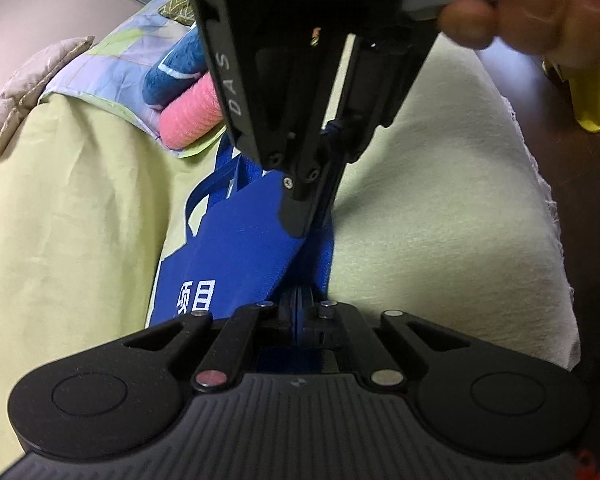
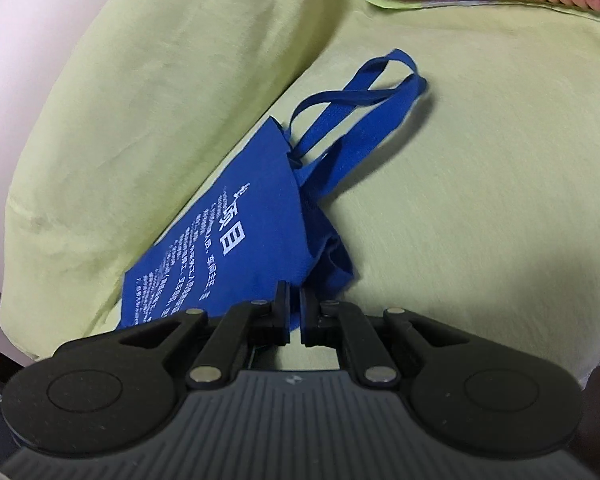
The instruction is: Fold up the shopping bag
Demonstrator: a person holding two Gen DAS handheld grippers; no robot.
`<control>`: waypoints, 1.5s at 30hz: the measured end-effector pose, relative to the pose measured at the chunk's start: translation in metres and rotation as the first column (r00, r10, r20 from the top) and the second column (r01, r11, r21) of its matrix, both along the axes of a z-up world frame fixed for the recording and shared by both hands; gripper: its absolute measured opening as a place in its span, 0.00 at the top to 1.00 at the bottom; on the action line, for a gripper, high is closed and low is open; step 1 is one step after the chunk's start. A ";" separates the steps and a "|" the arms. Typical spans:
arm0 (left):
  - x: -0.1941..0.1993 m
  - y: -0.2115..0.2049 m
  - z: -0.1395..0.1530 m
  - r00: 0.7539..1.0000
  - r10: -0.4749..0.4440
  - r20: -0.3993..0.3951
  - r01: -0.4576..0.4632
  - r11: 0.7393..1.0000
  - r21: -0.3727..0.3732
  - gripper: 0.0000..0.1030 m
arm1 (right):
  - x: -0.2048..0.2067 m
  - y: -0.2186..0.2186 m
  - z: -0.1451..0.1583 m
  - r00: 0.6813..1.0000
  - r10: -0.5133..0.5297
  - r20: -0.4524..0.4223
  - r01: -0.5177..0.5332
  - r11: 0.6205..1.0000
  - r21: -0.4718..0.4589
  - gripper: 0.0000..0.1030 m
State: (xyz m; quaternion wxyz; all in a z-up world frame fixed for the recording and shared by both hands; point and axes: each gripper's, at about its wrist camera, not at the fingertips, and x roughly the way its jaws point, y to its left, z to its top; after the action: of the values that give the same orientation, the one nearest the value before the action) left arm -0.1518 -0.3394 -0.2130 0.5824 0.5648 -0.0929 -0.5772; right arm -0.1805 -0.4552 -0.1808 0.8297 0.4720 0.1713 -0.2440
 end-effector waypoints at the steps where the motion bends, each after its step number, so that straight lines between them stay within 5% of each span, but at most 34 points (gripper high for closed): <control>1: 0.000 0.000 -0.001 1.000 0.002 0.002 -0.002 1.000 -0.003 1.00 | 0.001 0.001 -0.004 1.000 -0.004 -0.020 0.004 1.000 0.004 0.99; 3: -0.001 0.000 -0.001 1.000 0.005 0.005 -0.004 1.000 -0.007 1.00 | 0.002 0.004 -0.012 0.998 -0.011 -0.057 0.012 1.000 0.014 1.00; 8: -0.002 0.000 -0.003 1.000 -0.002 0.029 0.002 1.000 -0.004 1.00 | -0.008 0.001 -0.007 0.998 -0.012 0.056 0.010 1.000 0.025 0.97; 13: -0.002 -0.003 -0.004 1.000 0.000 0.030 0.000 1.000 -0.007 1.00 | -0.024 -0.005 0.010 0.980 -0.079 0.184 0.069 0.996 0.060 0.74; 17: -0.002 -0.003 -0.004 0.999 0.002 0.033 -0.002 1.000 -0.008 1.00 | -0.020 -0.028 -0.005 0.966 -0.155 0.208 0.115 0.975 0.192 0.73; 18: -0.002 -0.003 -0.005 0.999 0.002 0.034 -0.001 1.000 -0.009 1.00 | -0.017 -0.032 -0.009 0.962 -0.170 0.215 0.118 0.965 0.234 0.77; 19: -0.002 -0.003 -0.005 0.999 0.001 0.036 0.000 1.000 -0.010 1.00 | -0.015 -0.036 -0.013 0.957 -0.185 0.222 0.121 0.954 0.274 0.97; 20: -0.002 -0.003 -0.006 0.999 0.000 0.038 0.001 1.000 -0.011 1.00 | -0.014 -0.036 -0.014 0.954 -0.182 0.238 0.112 0.953 0.281 0.97; 30: 0.000 -0.005 -0.004 0.999 0.000 0.045 0.001 1.000 -0.013 1.00 | -0.021 -0.004 -0.019 0.978 -0.155 0.140 0.133 0.979 0.157 0.98; 38: -0.002 0.020 0.002 0.997 -0.019 0.077 0.017 0.999 0.030 1.00 | -0.003 0.007 -0.019 0.993 -0.112 0.027 0.113 0.993 -0.040 1.00; 40: 0.000 0.043 0.014 0.998 -0.030 0.053 0.027 0.999 0.042 0.86 | -0.006 0.008 -0.019 0.995 -0.092 0.028 0.093 0.994 -0.049 1.00; 43: 0.010 0.073 0.040 1.000 0.016 -0.002 -0.016 0.999 -0.029 0.86 | -0.005 0.002 -0.021 0.998 -0.056 0.035 0.058 0.996 -0.064 1.00; 45: 0.031 0.078 0.057 0.990 0.117 -0.081 -0.123 0.989 -0.076 0.86 | -0.007 0.003 -0.022 0.999 -0.038 0.033 0.040 0.996 -0.082 1.00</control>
State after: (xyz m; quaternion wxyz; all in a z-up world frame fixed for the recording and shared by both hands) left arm -0.1212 -0.2619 -0.1555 0.6416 0.5229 -0.0595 -0.5580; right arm -0.1878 -0.4520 -0.2024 0.8462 0.4443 0.1386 -0.2594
